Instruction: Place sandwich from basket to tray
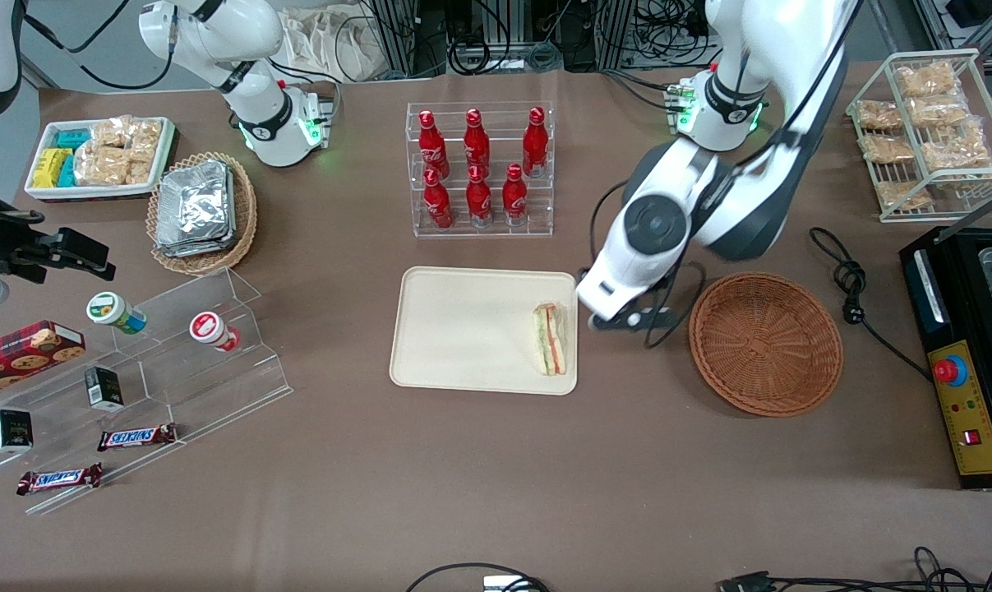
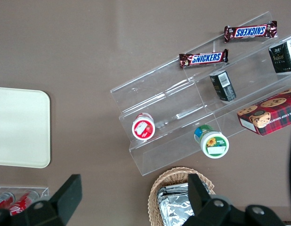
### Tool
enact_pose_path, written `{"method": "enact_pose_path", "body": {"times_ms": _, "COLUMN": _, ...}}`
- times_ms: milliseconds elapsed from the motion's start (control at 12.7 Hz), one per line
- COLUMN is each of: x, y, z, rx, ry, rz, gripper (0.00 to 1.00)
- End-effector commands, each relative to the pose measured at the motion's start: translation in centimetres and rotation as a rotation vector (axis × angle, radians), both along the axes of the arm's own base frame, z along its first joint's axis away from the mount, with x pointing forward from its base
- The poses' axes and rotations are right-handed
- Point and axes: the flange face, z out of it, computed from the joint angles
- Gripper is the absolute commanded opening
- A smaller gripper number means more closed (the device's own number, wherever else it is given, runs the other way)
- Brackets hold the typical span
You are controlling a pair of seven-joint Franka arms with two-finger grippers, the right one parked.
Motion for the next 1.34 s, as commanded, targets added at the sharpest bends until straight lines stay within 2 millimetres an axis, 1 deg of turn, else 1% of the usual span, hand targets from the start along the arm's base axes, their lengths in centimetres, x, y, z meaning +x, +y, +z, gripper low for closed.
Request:
{"method": "enact_pose_path", "body": {"times_ms": 0, "x": 1.0, "y": 9.8, "z": 4.8, "rx": -0.011, "ry": 0.0, "rz": -0.042, "gripper": 1.0}}
{"method": "enact_pose_path", "body": {"times_ms": 158, "x": 4.9, "y": 17.5, "z": 9.5, "rx": -0.016, "ry": -0.037, "rz": 0.074, "gripper": 1.0}}
{"method": "enact_pose_path", "body": {"times_ms": 237, "x": 6.3, "y": 22.2, "z": 11.6, "rx": -0.023, "ry": -0.061, "rz": 0.145, "gripper": 1.0}}
{"method": "enact_pose_path", "body": {"times_ms": 316, "x": 6.9, "y": 26.1, "z": 13.7, "rx": -0.036, "ry": -0.07, "rz": 0.176, "gripper": 1.0}}
{"method": "enact_pose_path", "body": {"times_ms": 395, "x": 6.9, "y": 28.4, "z": 14.9, "rx": -0.043, "ry": -0.047, "rz": 0.153, "gripper": 1.0}}
{"method": "enact_pose_path", "body": {"times_ms": 474, "x": 6.9, "y": 29.5, "z": 15.8, "rx": -0.035, "ry": -0.029, "rz": 0.144, "gripper": 1.0}}
{"method": "enact_pose_path", "body": {"times_ms": 632, "x": 6.7, "y": 29.4, "z": 16.4, "rx": -0.026, "ry": -0.039, "rz": 0.18, "gripper": 1.0}}
{"method": "enact_pose_path", "body": {"times_ms": 789, "x": 6.1, "y": 27.6, "z": 16.5, "rx": 0.0, "ry": -0.034, "rz": 0.301, "gripper": 1.0}}
{"method": "enact_pose_path", "body": {"times_ms": 868, "x": 5.5, "y": 26.0, "z": 16.3, "rx": 0.01, "ry": -0.013, "rz": 0.302, "gripper": 1.0}}
{"method": "enact_pose_path", "body": {"times_ms": 947, "x": 5.4, "y": 25.9, "z": 15.9, "rx": 0.004, "ry": -0.004, "rz": 0.303, "gripper": 1.0}}
{"method": "enact_pose_path", "body": {"times_ms": 1026, "x": 5.9, "y": 26.3, "z": 16.2, "rx": -0.006, "ry": -0.011, "rz": 0.301, "gripper": 1.0}}
{"method": "enact_pose_path", "body": {"times_ms": 1184, "x": 8.3, "y": 27.1, "z": 17.7, "rx": -0.059, "ry": -0.016, "rz": 0.283, "gripper": 1.0}}
{"method": "enact_pose_path", "body": {"times_ms": 1263, "x": 8.9, "y": 27.6, "z": 18.1, "rx": -0.059, "ry": -0.007, "rz": 0.285, "gripper": 1.0}}
